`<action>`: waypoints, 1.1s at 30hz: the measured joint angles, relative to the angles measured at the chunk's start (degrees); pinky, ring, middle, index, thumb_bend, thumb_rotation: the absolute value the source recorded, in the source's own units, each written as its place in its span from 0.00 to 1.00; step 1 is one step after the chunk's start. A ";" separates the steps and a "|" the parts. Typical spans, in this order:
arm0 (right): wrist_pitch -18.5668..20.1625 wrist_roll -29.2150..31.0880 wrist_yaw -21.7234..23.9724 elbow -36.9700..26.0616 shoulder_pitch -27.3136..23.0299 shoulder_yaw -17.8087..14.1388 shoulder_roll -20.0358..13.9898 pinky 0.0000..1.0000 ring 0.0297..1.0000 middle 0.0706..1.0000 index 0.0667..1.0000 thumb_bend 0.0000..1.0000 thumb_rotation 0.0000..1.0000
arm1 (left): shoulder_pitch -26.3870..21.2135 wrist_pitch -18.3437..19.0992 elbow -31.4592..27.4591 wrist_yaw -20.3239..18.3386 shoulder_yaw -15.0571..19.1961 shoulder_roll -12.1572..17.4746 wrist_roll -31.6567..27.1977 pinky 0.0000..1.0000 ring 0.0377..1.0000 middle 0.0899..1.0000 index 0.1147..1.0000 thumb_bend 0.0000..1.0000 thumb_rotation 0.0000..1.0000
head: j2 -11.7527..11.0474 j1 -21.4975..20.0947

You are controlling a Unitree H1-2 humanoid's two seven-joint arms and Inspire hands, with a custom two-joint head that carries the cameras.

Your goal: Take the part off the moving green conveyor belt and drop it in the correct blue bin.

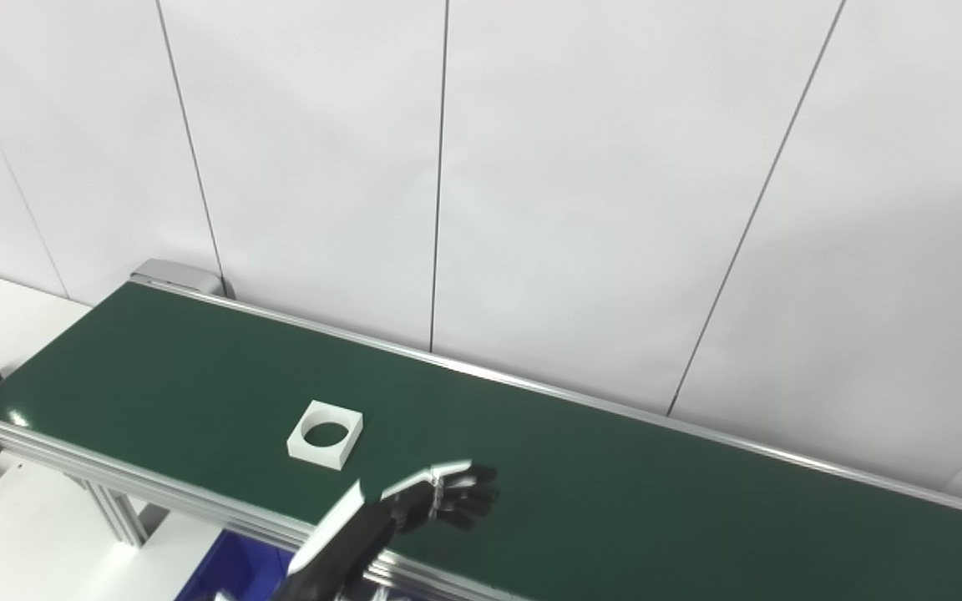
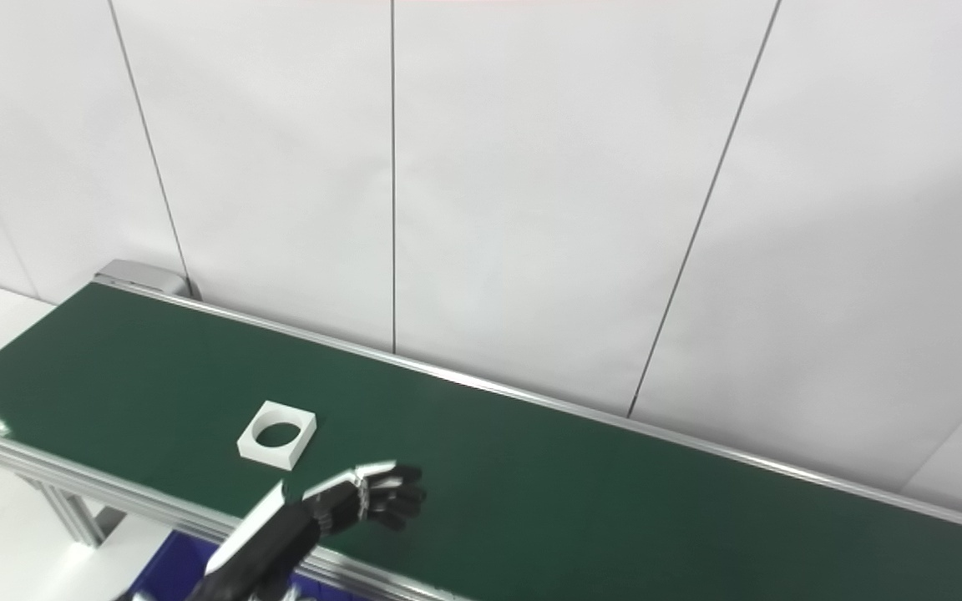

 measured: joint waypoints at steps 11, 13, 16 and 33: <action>-0.34 0.13 -0.24 -0.05 -0.60 -0.81 -2.63 0.63 0.74 0.78 0.83 0.43 0.58 | -2.33 5.07 -4.31 -0.71 0.74 -0.10 1.62 0.72 0.78 0.82 0.86 0.84 0.68 | 0.35 -0.61; -0.37 0.00 -0.22 0.05 -0.22 -0.43 -2.53 0.62 0.74 0.78 0.83 0.43 0.58 | -2.85 5.89 -4.84 -0.92 1.02 -0.18 1.86 0.72 0.78 0.82 0.86 0.85 0.68 | 0.44 -0.79; -0.37 0.01 -0.22 -0.15 -0.33 -0.19 -1.44 0.63 0.74 0.78 0.84 0.43 0.58 | -3.05 6.51 -5.02 -0.93 1.62 0.57 1.85 0.73 0.79 0.82 0.86 0.85 0.68 | 0.44 -0.88; -0.37 -0.05 0.00 -0.23 -0.24 -0.16 -1.31 0.62 0.73 0.77 0.83 0.45 0.59 | -4.77 7.84 -5.15 -0.95 3.00 2.24 4.33 0.76 0.81 0.85 0.88 0.87 0.68 | 1.40 -1.32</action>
